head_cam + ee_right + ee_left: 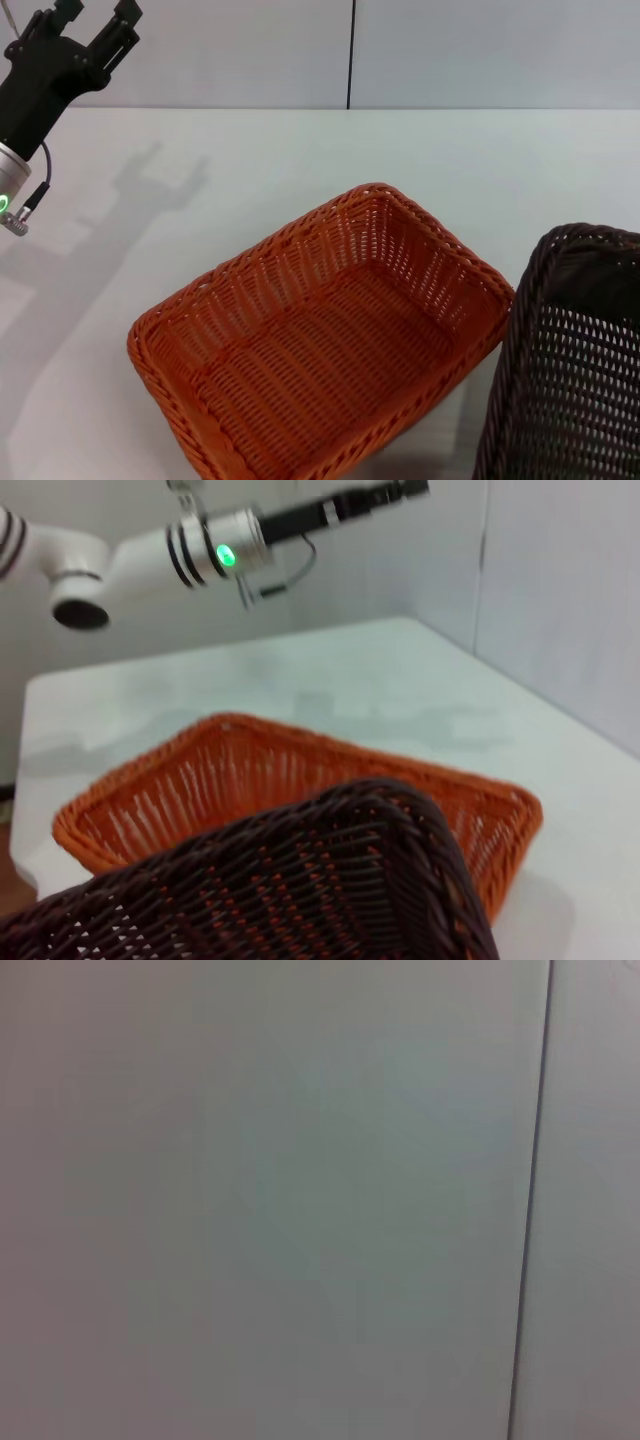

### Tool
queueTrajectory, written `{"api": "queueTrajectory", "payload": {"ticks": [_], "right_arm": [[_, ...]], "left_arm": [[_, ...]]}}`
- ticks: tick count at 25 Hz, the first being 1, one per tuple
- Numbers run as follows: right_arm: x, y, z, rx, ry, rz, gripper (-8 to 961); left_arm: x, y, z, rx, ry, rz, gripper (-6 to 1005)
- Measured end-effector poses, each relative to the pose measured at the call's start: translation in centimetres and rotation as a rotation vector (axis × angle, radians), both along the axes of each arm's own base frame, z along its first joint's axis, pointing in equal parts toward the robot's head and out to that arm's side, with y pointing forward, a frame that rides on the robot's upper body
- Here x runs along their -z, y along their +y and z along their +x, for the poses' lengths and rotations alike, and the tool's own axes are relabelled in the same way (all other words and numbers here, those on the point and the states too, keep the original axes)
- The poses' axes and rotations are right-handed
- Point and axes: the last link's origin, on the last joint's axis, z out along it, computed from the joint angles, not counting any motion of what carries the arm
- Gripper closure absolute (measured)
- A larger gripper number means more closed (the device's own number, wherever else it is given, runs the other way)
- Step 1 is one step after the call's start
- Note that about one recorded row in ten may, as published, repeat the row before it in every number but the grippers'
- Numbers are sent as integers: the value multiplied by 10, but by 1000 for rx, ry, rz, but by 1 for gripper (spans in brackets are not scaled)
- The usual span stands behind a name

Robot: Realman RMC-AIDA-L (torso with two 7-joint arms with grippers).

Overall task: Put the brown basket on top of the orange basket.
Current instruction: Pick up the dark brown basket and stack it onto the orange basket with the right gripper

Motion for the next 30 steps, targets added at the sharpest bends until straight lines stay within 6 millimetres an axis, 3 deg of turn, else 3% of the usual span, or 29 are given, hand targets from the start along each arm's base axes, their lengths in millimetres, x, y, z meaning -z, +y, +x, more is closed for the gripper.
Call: {"api": "queueTrajectory", "payload": {"ticks": [18,30], "right_arm": [[9,-12,-10,-182,327,57,761],[34,-25,-4,-172,584,107,741]], "left_arm": [[-3,3,1,-7,1,25,186],[-5,6,4,-2,7,46,186]]}}
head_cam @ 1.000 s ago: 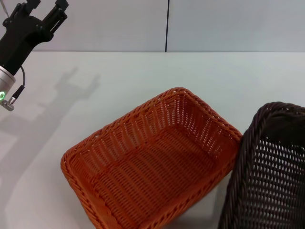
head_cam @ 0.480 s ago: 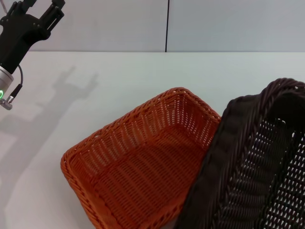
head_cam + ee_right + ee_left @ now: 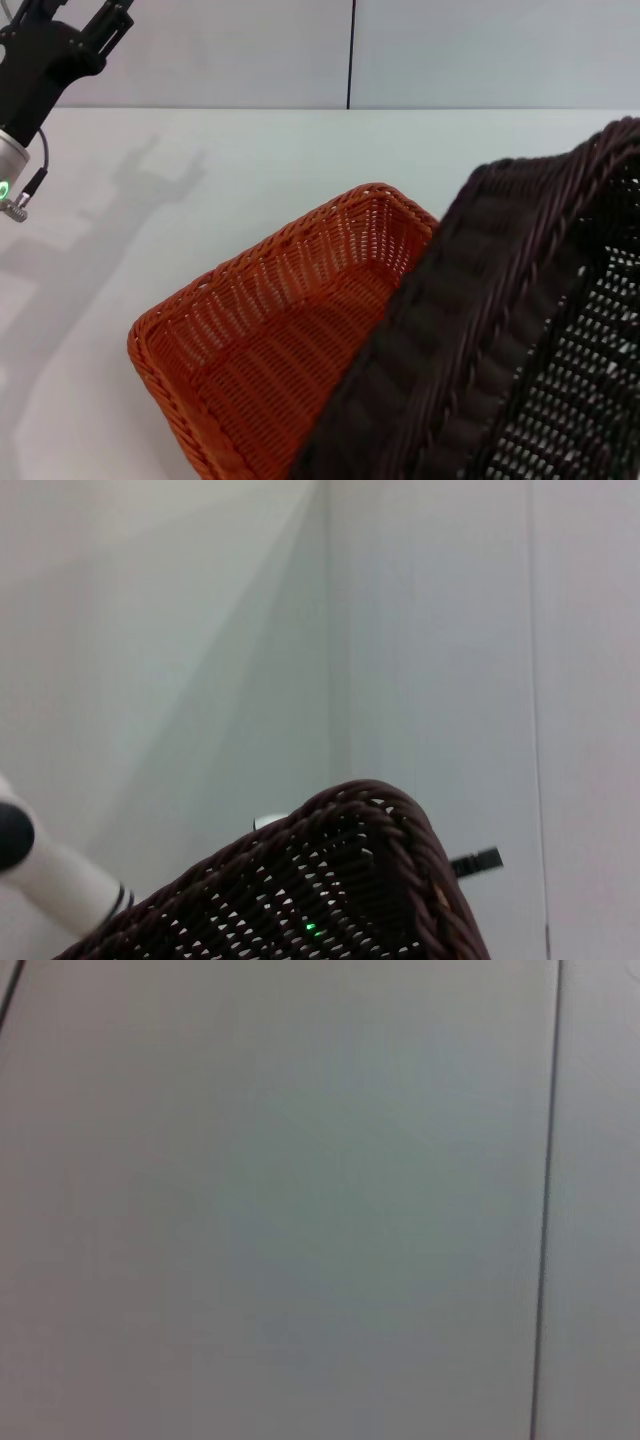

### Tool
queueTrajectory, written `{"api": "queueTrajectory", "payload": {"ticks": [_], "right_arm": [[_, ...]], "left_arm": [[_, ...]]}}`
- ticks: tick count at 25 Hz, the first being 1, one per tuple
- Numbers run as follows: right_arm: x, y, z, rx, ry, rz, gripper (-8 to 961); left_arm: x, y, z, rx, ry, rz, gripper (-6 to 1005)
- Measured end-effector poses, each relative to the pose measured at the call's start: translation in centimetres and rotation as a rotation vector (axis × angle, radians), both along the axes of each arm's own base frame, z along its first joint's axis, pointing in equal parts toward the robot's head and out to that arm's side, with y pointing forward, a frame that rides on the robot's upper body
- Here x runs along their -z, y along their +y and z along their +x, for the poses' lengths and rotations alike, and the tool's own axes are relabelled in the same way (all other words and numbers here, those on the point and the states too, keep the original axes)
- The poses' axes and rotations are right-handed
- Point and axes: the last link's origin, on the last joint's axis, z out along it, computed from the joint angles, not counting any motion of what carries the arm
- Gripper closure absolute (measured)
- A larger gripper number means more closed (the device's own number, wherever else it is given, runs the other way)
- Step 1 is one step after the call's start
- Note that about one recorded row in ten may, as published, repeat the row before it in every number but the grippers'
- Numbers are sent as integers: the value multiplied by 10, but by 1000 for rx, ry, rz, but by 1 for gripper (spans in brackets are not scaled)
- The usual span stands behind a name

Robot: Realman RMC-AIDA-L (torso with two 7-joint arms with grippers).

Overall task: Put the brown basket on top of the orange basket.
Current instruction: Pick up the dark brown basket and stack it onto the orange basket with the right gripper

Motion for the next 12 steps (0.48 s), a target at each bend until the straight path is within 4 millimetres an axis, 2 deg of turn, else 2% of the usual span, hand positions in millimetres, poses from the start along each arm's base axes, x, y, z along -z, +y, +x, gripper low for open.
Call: {"api": "queueTrajectory", "payload": {"ticks": [2,3,7,12], "right_arm": [[17,0,-2,21,88,14,738],[17,0,-2,21,88,14,736],[41,-2,-9,48,196,78,729],[59,-5,-12,71,302,101,721]], "left_arm": [[1,2,3,7,12,9,186],[1,2,3,7,12,9,185],[5,8,12,23,39,20,185],[6,15,20,36,61,38,185]]}}
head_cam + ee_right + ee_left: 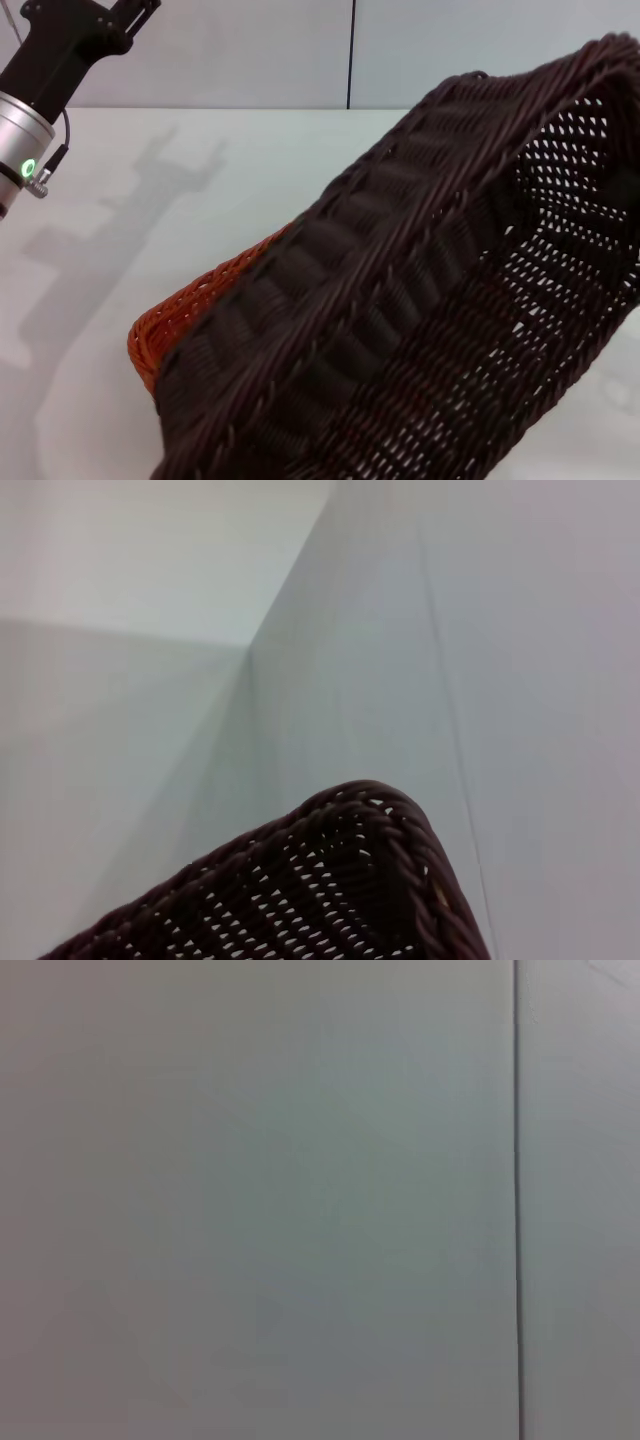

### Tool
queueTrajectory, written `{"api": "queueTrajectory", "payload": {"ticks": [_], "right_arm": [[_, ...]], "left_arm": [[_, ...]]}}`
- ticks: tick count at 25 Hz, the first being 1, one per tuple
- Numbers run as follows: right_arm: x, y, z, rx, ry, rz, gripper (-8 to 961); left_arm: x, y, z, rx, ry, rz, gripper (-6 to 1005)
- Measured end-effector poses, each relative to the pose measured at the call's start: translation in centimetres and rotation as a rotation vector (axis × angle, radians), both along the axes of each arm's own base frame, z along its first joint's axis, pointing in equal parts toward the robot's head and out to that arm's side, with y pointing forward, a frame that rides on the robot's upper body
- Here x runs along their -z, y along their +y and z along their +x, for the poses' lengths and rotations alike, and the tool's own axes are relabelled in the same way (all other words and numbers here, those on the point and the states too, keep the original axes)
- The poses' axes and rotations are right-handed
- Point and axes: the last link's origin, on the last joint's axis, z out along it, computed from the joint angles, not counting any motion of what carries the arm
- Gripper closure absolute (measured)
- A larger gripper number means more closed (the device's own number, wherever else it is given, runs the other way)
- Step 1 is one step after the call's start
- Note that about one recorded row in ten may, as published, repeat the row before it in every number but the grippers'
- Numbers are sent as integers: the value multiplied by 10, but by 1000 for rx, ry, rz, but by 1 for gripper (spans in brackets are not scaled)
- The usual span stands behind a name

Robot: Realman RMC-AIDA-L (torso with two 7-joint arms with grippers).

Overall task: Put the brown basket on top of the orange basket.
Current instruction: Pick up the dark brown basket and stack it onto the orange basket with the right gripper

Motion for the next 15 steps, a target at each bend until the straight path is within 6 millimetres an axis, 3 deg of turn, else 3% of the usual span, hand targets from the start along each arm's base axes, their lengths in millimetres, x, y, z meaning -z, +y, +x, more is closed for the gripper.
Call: {"api": "queueTrajectory", "payload": {"ticks": [15], "right_arm": [[50,-14,7,198,121,10,696]], "left_arm": [[0,18,22,30,61,32,186]]}}
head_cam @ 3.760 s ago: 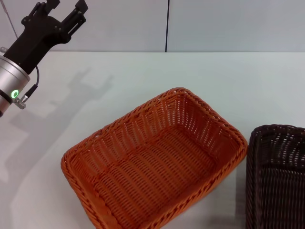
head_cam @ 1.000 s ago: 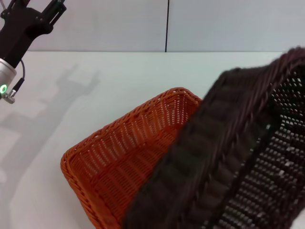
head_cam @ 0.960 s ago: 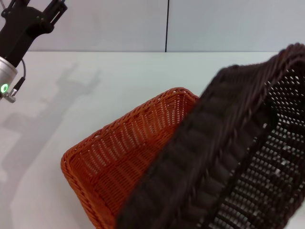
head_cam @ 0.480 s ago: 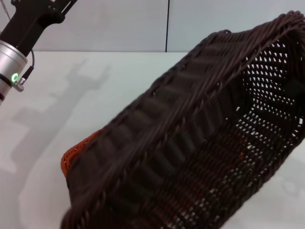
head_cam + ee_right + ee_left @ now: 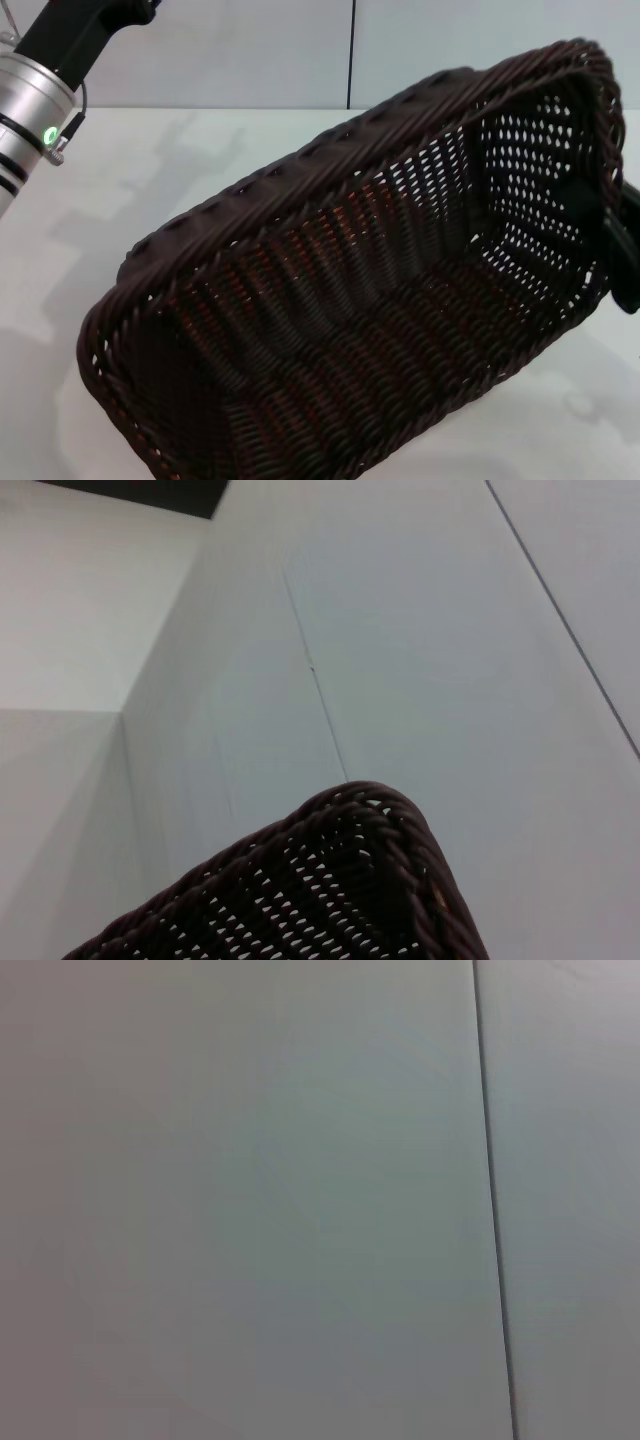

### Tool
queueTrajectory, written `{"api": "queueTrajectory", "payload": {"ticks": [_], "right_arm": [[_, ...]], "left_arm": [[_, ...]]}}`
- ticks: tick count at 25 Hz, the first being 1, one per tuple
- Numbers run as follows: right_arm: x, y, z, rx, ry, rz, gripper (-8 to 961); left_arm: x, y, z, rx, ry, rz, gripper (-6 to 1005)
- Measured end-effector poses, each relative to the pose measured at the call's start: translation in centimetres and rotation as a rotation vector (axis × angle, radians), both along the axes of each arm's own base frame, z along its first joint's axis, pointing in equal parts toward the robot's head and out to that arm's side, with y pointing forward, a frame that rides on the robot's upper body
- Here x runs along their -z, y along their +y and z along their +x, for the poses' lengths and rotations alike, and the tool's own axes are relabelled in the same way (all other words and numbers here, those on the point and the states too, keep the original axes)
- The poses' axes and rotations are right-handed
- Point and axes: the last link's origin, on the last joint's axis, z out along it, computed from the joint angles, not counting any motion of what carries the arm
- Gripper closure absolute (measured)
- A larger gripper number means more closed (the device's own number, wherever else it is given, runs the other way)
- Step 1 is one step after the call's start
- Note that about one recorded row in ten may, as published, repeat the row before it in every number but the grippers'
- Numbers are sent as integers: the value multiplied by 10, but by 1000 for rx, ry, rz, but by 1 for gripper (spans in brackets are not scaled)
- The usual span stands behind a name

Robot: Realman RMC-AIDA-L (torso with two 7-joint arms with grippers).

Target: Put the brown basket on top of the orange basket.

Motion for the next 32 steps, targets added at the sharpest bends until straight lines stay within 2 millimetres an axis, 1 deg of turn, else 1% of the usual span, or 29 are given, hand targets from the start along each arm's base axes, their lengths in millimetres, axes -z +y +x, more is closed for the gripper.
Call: {"api": "queueTrajectory", "payload": {"ticks": [4,5,10,13,19,25,32], "right_arm": [[5,-2,6,46,-13,-21,689],[8,-3,11,78,-22,-32,687],[10,-4,17,112,-38,-65,679],[12,-5,23,134,-58,-116,674],[14,2,31,185,-99,-197,664],[13,7,33,205,-115,-201,654],[9,10,34,198,-132,-183,448]], "left_arm": [[0,7,4,-19,-3,2,186],[0,9,4,-28,-8,3,186],[0,9,5,-30,-13,5,185],[0,9,5,-30,-16,2,186],[2,9,7,-21,-20,-5,185],[4,9,9,-17,-21,-10,185],[4,8,7,-19,-25,-9,185]]}}
